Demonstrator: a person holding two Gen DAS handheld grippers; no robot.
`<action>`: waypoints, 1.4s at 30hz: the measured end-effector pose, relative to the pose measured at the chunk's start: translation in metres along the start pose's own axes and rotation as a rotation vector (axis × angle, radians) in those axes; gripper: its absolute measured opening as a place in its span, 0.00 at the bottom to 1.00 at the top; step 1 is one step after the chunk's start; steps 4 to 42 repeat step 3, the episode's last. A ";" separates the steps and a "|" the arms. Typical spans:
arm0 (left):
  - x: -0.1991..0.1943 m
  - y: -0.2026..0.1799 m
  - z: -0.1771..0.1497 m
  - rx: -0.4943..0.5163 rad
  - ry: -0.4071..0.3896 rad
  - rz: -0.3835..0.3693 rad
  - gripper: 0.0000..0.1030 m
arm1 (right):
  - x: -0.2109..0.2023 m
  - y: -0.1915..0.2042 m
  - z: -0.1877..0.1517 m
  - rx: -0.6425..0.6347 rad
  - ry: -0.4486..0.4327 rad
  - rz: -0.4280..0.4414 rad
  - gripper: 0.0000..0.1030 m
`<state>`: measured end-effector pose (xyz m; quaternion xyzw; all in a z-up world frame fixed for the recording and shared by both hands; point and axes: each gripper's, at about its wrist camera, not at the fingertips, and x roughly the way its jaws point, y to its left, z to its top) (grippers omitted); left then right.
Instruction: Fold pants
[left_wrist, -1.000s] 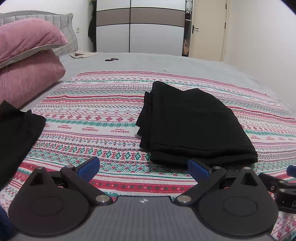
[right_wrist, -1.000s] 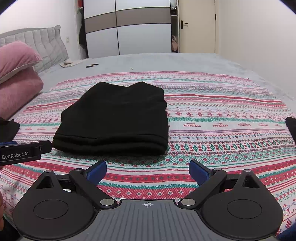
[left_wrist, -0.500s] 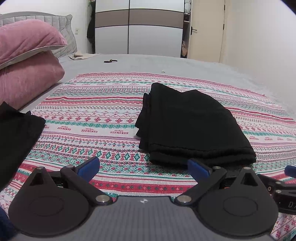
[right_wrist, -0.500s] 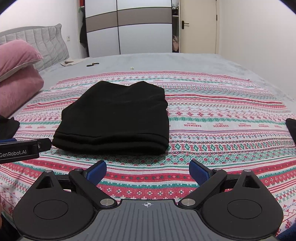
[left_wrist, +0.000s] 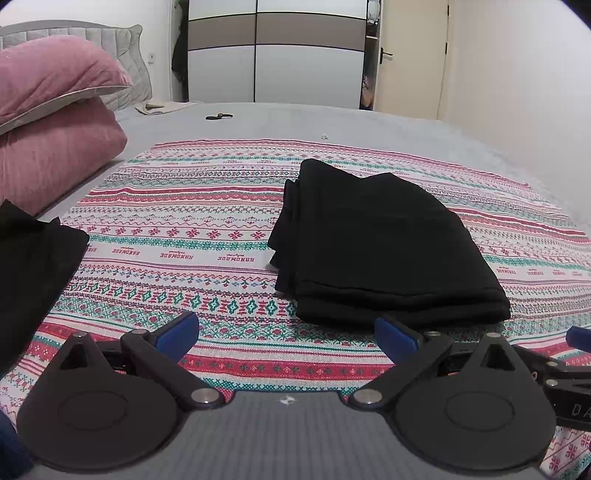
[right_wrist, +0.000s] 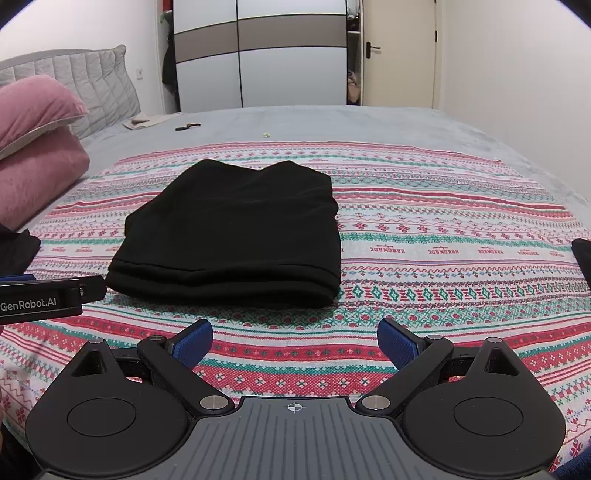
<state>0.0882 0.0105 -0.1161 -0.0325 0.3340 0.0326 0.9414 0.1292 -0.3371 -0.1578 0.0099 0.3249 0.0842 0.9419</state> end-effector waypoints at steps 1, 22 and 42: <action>0.000 0.000 0.000 0.000 0.001 0.002 1.00 | 0.000 0.000 0.000 -0.001 0.000 0.000 0.94; 0.000 0.000 0.000 0.001 0.003 0.003 1.00 | 0.000 0.000 0.000 -0.001 0.000 0.000 0.94; 0.000 0.000 0.000 0.001 0.003 0.003 1.00 | 0.000 0.000 0.000 -0.001 0.000 0.000 0.94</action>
